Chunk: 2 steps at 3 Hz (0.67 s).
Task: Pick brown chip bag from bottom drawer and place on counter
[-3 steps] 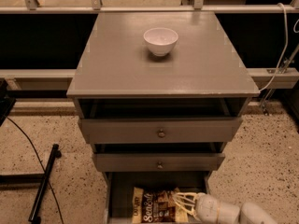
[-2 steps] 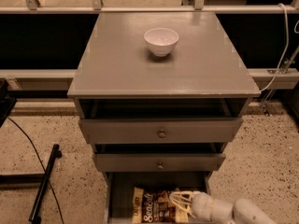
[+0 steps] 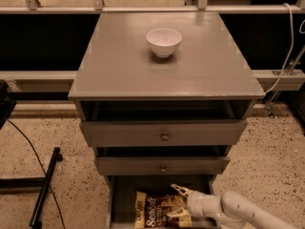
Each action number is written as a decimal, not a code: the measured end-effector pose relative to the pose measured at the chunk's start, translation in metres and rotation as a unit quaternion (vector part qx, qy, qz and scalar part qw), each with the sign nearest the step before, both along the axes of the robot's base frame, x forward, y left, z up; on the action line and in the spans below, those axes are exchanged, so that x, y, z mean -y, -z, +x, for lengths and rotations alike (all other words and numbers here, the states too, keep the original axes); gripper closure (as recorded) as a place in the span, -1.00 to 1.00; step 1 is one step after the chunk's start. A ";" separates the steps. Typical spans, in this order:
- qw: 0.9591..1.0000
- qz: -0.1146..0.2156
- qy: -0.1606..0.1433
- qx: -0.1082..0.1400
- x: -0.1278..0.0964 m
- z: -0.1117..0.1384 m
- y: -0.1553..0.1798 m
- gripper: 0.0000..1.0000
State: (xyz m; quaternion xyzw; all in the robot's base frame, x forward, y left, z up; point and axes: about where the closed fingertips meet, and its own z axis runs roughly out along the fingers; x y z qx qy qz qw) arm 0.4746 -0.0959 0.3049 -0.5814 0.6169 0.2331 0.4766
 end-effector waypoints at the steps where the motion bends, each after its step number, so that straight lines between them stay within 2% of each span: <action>1: 1.000 -0.020 -0.003 -0.003 -0.004 0.008 0.027 -1.00; 2: 0.999 -0.037 -0.008 -0.009 -0.004 0.011 0.055 -1.00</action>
Offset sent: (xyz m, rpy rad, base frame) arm 0.0156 -0.0023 -0.0891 -0.1202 0.0295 0.0226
